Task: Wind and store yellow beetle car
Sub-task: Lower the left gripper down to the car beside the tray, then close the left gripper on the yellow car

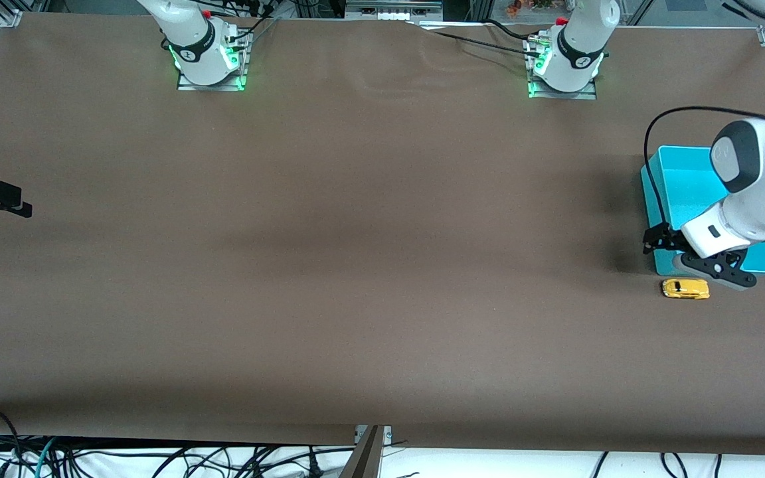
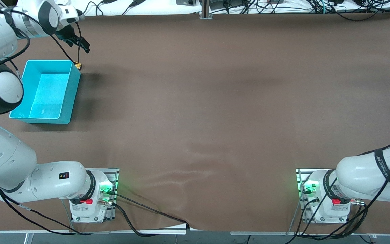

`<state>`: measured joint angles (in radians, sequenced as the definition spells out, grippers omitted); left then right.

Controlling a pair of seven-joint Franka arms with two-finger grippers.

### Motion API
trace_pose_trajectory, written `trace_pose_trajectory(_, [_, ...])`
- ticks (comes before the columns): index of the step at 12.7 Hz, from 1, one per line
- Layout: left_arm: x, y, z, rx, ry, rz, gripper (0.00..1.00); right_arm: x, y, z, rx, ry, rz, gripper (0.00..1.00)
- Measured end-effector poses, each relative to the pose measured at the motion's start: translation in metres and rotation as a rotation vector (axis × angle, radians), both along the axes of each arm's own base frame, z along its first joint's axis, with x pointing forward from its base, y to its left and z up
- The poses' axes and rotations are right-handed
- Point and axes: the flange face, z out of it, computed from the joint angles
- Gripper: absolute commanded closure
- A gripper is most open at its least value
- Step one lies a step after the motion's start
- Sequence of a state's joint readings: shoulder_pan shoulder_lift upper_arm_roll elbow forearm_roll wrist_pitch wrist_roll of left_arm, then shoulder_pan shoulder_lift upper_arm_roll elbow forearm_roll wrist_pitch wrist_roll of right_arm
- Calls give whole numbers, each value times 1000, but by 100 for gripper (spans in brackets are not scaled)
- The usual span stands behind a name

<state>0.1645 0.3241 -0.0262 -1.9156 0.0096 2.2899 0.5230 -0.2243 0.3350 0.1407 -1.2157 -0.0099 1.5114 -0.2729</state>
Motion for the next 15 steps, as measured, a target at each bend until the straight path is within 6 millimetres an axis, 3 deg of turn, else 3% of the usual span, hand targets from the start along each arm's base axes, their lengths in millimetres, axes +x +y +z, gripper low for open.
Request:
trace_pose_trajectory(3, [2,12,-37,2,25,-84,0,-4,0,0,-2,27,-35,0])
trace_pose_trajectory(6, [-4,47,-73,5,66,-201,0,-11,3,7,-8,46,-131,0])
trace_pose_trajectory(8, [-7,57,-92,0,84,-294,0,-16,2,9,-12,67,-149,0])
trace_pose_trajectory(12, [-5,66,-123,-10,106,-460,0,-28,7,14,-19,71,-146,0])
trace_pose_trajectory(15, [3,84,-127,10,72,-584,0,-33,17,18,-34,67,-139,0])
